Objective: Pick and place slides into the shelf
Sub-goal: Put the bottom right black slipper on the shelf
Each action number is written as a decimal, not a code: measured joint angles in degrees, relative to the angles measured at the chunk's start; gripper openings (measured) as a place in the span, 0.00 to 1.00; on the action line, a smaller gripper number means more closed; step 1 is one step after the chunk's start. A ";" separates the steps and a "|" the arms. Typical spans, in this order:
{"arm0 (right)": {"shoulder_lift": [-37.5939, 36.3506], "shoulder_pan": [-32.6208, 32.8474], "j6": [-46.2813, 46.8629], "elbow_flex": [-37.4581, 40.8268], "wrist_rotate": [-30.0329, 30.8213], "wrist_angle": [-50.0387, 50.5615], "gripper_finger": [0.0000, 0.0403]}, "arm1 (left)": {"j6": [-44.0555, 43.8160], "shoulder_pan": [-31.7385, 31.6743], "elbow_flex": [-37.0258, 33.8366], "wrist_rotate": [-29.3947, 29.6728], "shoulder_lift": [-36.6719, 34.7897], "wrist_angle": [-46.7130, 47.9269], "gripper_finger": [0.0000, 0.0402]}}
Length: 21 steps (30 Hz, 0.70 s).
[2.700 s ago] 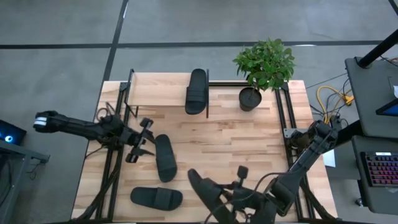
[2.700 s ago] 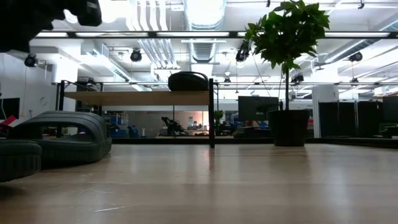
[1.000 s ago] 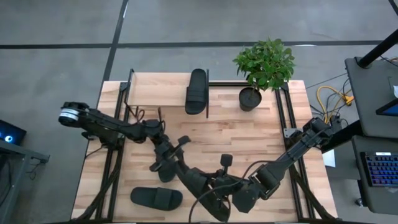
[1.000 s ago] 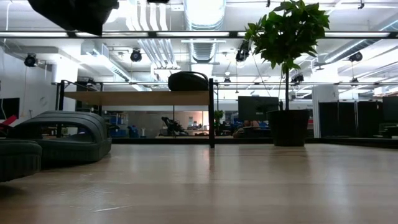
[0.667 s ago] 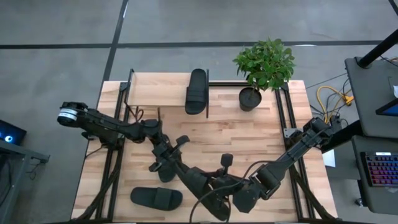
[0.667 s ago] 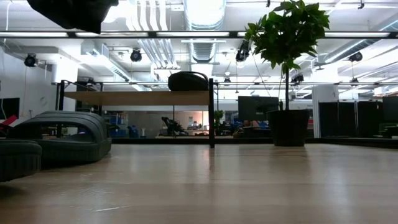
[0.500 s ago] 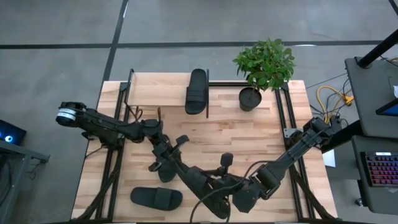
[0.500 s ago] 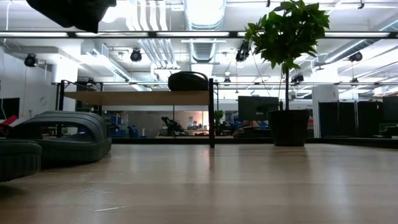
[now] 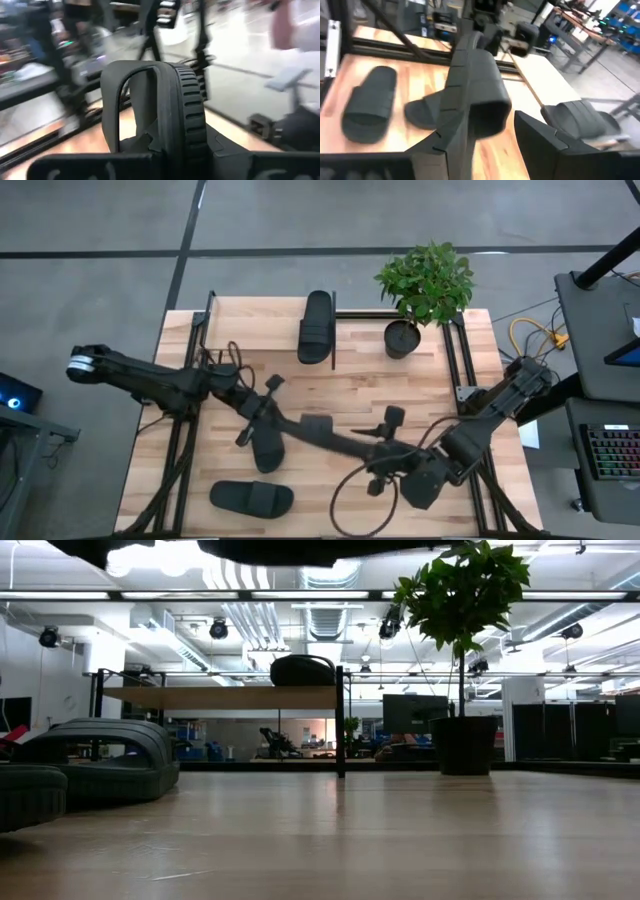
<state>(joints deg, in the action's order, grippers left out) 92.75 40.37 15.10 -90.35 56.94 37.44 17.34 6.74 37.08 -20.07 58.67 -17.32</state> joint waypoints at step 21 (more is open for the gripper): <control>-7.09 0.76 -0.10 0.02 4.57 13.43 0.30 | 16.07 1.46 2.32 57.64 -12.29 8.68 0.06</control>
<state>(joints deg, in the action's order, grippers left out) 85.67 41.12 15.00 -90.32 61.52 50.87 33.41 8.21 39.40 37.57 46.38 -8.64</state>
